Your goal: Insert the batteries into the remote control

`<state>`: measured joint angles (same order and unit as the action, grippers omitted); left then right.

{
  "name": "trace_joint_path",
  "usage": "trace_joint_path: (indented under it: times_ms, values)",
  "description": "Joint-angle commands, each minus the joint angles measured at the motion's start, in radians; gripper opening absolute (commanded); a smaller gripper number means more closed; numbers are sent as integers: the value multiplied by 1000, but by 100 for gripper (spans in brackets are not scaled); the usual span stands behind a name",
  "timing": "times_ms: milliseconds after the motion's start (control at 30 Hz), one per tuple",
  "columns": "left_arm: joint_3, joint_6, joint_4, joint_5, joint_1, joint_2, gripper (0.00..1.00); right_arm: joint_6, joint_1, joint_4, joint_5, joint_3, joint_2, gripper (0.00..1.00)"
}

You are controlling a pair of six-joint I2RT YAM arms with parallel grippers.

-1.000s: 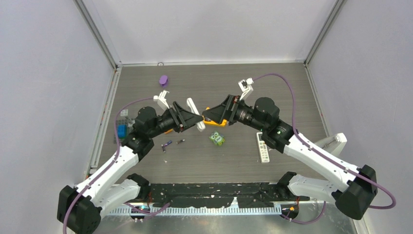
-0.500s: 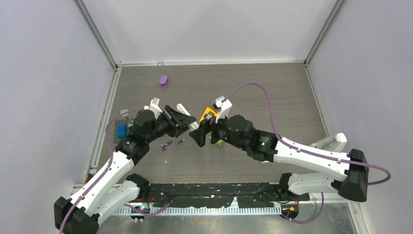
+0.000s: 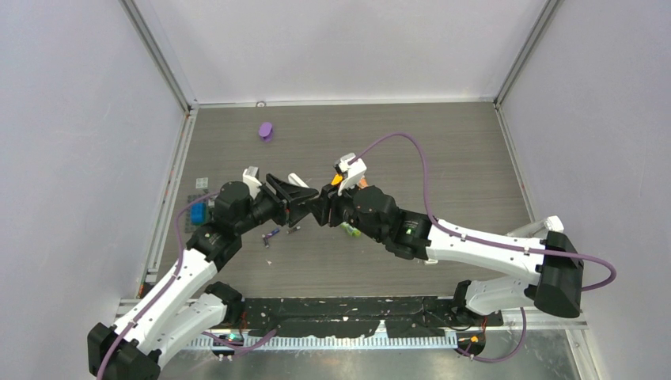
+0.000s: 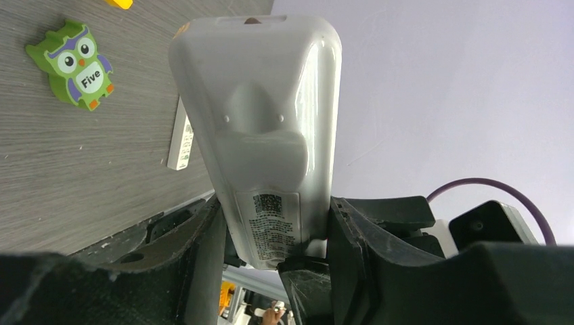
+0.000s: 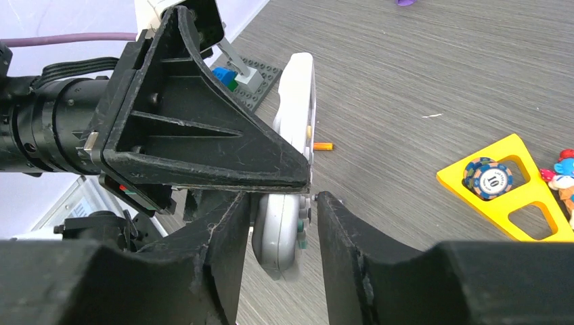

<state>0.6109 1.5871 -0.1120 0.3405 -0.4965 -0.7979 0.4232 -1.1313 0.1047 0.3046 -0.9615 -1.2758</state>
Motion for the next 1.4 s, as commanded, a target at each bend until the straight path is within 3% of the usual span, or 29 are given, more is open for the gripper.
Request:
trace_joint_path:
  times_ms: [0,133,267,367,400,467,533,567,733,900,1100,1233,1367]
  values:
    - [4,30,53,43,-2,11,0,38,-2,107,-4,-30,-23,46]
    - [-6,41,53,37,-2,23,0,63,-2,112,-13,-25,-34,56]
    - [-14,53,60,38,-2,29,2,72,-2,122,-11,-26,-38,53]
    - [-17,59,60,36,-1,34,8,87,-2,124,-13,-28,-40,35]
    - [-20,60,63,33,-2,39,12,90,-1,119,-13,-33,-40,24]
    - [-21,59,65,25,-2,46,23,102,-2,115,-15,-35,-39,9]
    - [-22,53,67,16,-1,55,49,112,-2,109,-16,-34,-31,6]
    - [-22,48,67,12,-1,59,55,117,-1,106,-16,-34,-25,5]
    - [-13,-50,45,-24,5,88,81,132,7,62,-25,-38,31,5]
    - [17,-285,-15,-68,47,136,95,174,56,-29,-134,-48,113,5]
    - [49,-581,-2,-57,70,208,97,308,210,-85,-483,-42,210,5]
    - [73,-715,103,71,84,232,99,365,282,-92,-666,-37,233,5]
    - [124,-800,103,211,102,200,97,387,316,-98,-795,-50,239,5]
